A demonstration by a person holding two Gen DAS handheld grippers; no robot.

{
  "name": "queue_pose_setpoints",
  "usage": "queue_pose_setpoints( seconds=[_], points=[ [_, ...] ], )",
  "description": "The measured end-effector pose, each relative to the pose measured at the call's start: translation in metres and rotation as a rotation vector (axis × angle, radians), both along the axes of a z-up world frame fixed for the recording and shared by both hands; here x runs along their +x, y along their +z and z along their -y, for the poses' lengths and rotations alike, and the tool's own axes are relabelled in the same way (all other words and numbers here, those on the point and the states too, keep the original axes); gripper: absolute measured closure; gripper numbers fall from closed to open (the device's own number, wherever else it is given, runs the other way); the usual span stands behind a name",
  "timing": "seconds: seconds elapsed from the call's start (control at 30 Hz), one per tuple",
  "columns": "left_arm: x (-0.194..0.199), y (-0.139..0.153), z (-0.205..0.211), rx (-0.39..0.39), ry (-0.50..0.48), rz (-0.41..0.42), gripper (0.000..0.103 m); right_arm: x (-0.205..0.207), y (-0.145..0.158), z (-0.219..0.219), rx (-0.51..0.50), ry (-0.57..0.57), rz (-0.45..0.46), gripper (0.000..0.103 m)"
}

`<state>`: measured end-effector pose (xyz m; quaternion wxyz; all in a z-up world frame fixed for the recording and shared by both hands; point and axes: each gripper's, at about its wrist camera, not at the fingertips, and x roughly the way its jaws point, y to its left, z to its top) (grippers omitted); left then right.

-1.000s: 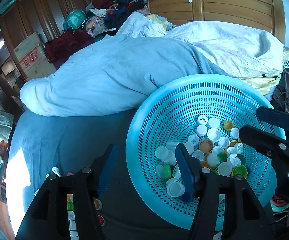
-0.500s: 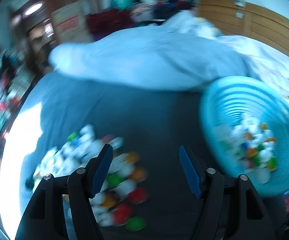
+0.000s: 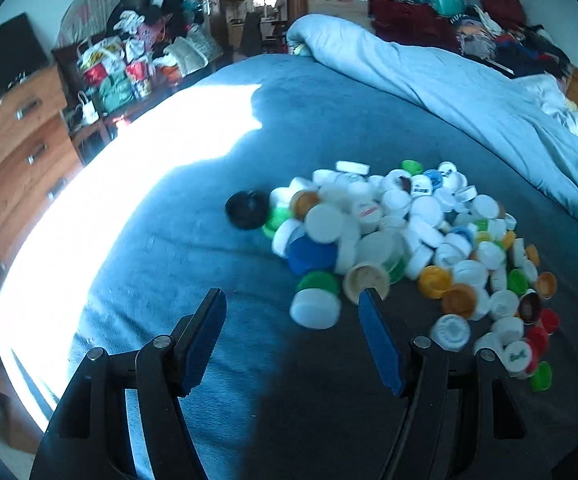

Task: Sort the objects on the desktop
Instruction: 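Move both open tools back over the cap pile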

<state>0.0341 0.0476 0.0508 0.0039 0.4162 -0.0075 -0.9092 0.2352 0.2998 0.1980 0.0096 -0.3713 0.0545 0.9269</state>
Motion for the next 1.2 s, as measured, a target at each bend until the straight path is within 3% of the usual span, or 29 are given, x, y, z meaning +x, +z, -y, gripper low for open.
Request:
queue_pose_setpoints(
  seconds=[0.33,0.4,0.47,0.5,0.8,1.07,1.13,1.2],
  points=[
    [-0.017,-0.036,0.002,0.014,-0.033,0.064,0.04,-0.023,-0.013,0.031,0.022,0.046,0.054,0.021],
    [-0.017,-0.036,0.004,0.025,-0.037,0.067,0.049,-0.027,-0.017,0.034,0.014,0.056,0.061,0.023],
    [-0.015,-0.032,0.01,0.058,-0.039,0.069,0.078,-0.031,-0.022,0.036,-0.003,0.06,0.071,0.031],
    [-0.013,-0.028,0.014,0.086,-0.046,0.072,0.081,-0.034,-0.025,0.036,-0.017,0.06,0.074,0.033],
    [0.001,-0.011,0.037,0.133,-0.034,0.024,0.081,-0.078,-0.081,0.04,-0.129,0.053,0.169,0.037],
    [-0.005,-0.028,0.057,0.176,0.019,0.056,0.08,-0.125,-0.122,0.052,-0.058,0.084,0.195,0.033],
    [-0.005,-0.032,0.057,0.178,0.018,0.057,0.079,-0.133,-0.126,0.057,-0.034,0.102,0.193,0.036],
    [-0.005,-0.033,0.056,0.182,0.012,0.055,0.076,-0.143,-0.132,0.063,-0.001,0.12,0.2,0.044]
  ],
)
